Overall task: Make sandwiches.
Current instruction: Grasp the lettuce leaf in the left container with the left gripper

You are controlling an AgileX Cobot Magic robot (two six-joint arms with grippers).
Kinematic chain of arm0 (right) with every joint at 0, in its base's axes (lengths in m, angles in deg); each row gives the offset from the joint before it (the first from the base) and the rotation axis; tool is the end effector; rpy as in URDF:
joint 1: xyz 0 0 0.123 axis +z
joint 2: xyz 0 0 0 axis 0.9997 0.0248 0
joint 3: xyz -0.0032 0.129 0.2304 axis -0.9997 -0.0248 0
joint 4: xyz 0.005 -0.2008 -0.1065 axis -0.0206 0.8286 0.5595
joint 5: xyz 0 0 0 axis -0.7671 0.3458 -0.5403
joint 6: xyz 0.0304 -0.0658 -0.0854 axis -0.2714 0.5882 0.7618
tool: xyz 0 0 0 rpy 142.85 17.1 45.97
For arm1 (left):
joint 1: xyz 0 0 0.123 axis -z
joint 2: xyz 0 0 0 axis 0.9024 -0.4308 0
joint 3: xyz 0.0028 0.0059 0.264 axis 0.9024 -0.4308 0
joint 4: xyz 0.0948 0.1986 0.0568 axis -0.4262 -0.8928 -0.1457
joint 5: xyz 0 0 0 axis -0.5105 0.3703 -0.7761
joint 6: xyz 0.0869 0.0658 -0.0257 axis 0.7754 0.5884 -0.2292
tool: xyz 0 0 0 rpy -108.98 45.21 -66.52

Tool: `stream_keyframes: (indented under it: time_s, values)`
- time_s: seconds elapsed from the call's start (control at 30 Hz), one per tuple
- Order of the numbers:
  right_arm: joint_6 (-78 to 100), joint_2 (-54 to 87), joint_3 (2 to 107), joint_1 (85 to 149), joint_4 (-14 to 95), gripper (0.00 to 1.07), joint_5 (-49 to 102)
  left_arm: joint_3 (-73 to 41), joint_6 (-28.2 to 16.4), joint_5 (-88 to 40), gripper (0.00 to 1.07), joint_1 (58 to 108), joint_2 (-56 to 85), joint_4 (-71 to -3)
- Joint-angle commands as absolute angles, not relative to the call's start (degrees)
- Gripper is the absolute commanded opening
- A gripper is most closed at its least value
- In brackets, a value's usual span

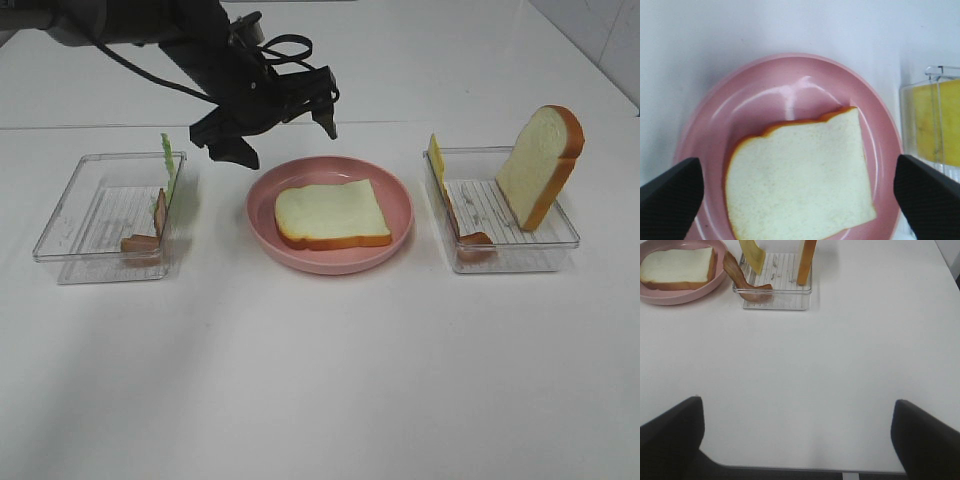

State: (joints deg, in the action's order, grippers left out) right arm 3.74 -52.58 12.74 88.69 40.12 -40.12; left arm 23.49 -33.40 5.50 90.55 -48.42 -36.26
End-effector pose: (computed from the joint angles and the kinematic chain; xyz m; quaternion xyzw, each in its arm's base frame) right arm 0.0142 0.0010 0.2391 0.0200 0.8744 0.0170 0.4845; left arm 0.4294 -0.2315 0.1609 -0.0539 0.9508 -0.2212 0.2102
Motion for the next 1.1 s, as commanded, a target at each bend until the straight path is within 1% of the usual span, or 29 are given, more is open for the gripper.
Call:
stream_keyframes:
  time_s: [0.03, 0.07, 0.1, 0.13, 0.23, 0.3, 0.33, 0.37, 0.4, 0.43, 0.5, 0.57, 0.7, 0.8, 0.83, 0.9, 0.93, 0.97, 1.0, 1.03, 1.07, 1.1]
  values:
    - [3.5, -54.5, 12.7, 88.5, 40.0, 0.99, -39.9, 27.1, -35.1, 9.7, 0.96, 90.9, -48.5, -40.7]
    - [3.5, -54.5, 12.7, 88.5, 40.0, 0.99, -39.9, 27.1, -35.1, 9.7, 0.96, 90.9, -48.5, -40.7]
    - [3.5, -54.5, 12.7, 88.5, 40.0, 0.99, -39.9, 29.4, -34.5, 11.9, 0.95, 90.9, -48.5, -41.4]
    - [3.5, -54.5, 12.7, 88.5, 40.0, 0.99, -39.9, 32.1, -32.8, 15.0, 0.95, 90.9, -48.4, -41.8]
    - [3.5, -54.5, 12.7, 88.5, 40.0, 0.99, -39.9, 33.5, -31.9, 17.1, 0.95, 90.9, -48.4, -42.1]
    - [3.5, -54.5, 12.7, 88.5, 40.0, 0.99, -39.9, 41.6, -25.2, 27.5, 0.95, 90.9, -48.4, -43.1]
    - [3.5, -54.5, 12.7, 88.5, 40.0, 0.99, -39.9, 41.6, -25.2, 27.5, 0.95, 90.9, -48.4, -43.1]
    - [3.5, -54.5, 12.7, 88.5, 40.0, 0.99, -39.9, 43.3, -23.9, 30.0, 0.95, 90.9, -48.4, -43.3]
    - [3.5, -54.5, 12.7, 88.5, 40.0, 0.99, -39.9, 47.6, -21.7, 36.2, 0.95, 90.8, -48.4, -44.4]
    - [3.5, -54.5, 12.7, 88.5, 40.0, 0.99, -39.9, 47.6, -21.7, 36.2, 0.95, 90.8, -48.4, -44.4]
    - [3.5, -54.5, 12.7, 88.5, 40.0, 0.99, -39.9, 51.9, -20.3, 40.8, 0.95, 90.8, -48.0, -46.2]
    - [3.5, -54.5, 12.7, 88.5, 40.0, 0.99, -39.9, 52.0, -20.1, 40.8, 0.95, 90.8, -47.0, -46.2]
    - [3.5, -54.5, 12.7, 88.5, 40.0, 0.99, -39.9, 51.9, -19.8, 40.8, 0.95, 90.8, -43.1, -46.3]
    - [3.5, -54.5, 12.7, 88.5, 40.0, 0.99, -39.9, 50.1, -19.6, 40.8, 0.95, 90.8, -39.4, -48.1]
    - [3.5, -54.5, 12.7, 88.5, 40.0, 0.99, -39.9, 47.0, -19.6, 40.8, 0.95, 90.4, -36.5, -49.1]
    - [3.5, -54.5, 12.7, 88.5, 40.0, 0.99, -39.9, 45.0, -19.6, 40.8, 0.95, 90.4, -34.7, -49.7]
    - [3.5, -54.5, 12.7, 88.5, 40.0, 0.99, -39.9, 40.7, -19.6, 40.8, 0.95, 89.7, -30.7, -50.5]
    - [3.5, -54.5, 12.7, 88.5, 40.0, 0.99, -39.9, 40.7, -19.6, 40.8, 0.95, 89.7, -30.7, -50.5]
    - [3.5, -54.5, 12.7, 88.5, 40.0, 0.99, -39.9, 36.2, -19.6, 40.8, 0.95, 89.7, -26.9, -51.2]
    - [3.5, -54.5, 12.7, 88.5, 40.0, 0.99, -39.9, 36.2, -19.6, 40.8, 0.95, 89.7, -26.9, -51.2]
    - [3.5, -54.5, 12.7, 88.5, 40.0, 0.99, -39.9, 31.2, -19.7, 40.8, 0.95, 89.7, -22.7, -53.2]
    - [3.5, -54.5, 12.7, 88.5, 40.0, 0.99, -39.9, 28.9, -19.8, 40.8, 0.95, 89.7, -21.1, -54.1]
